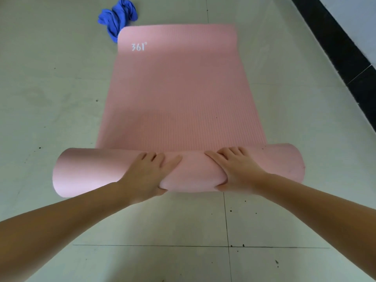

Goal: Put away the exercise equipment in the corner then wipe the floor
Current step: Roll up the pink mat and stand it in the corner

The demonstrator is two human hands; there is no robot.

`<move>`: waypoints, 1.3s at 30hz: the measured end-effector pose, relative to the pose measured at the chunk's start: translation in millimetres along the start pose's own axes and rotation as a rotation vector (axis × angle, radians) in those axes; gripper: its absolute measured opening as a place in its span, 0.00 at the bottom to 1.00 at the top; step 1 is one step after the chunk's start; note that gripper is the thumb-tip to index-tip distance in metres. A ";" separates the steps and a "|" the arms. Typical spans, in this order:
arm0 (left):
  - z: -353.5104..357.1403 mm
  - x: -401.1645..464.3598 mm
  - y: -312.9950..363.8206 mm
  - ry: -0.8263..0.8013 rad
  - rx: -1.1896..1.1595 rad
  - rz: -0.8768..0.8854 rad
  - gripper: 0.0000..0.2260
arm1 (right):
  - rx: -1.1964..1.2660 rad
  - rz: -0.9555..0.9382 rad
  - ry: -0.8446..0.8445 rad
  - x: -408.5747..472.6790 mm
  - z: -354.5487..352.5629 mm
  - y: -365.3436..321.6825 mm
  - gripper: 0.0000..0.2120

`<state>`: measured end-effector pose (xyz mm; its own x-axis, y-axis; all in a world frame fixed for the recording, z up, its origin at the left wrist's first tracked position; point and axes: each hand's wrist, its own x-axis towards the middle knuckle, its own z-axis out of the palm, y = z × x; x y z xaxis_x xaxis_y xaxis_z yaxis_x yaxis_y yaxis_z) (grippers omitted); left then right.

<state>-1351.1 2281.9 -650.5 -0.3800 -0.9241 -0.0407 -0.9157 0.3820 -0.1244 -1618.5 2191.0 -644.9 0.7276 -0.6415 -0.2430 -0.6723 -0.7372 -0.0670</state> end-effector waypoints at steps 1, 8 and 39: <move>-7.4 -0.6 7.1 -0.050 -0.018 0.014 0.44 | 0.022 -0.003 -0.061 -5.8 -3.2 2.8 0.45; -20.7 22.7 5.3 -0.619 -0.340 0.024 0.45 | 0.310 0.053 -0.547 14.3 -29.5 11.6 0.46; -7.1 59.7 -26.9 -0.233 -0.022 -0.197 0.48 | -0.233 -0.023 -0.015 74.9 -36.6 15.4 0.45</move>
<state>-1350.0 2216.5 -642.5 -0.1572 -0.9567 -0.2448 -0.9723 0.1933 -0.1313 -1569.4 2123.8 -628.7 0.7393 -0.6218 -0.2584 -0.6044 -0.7820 0.1523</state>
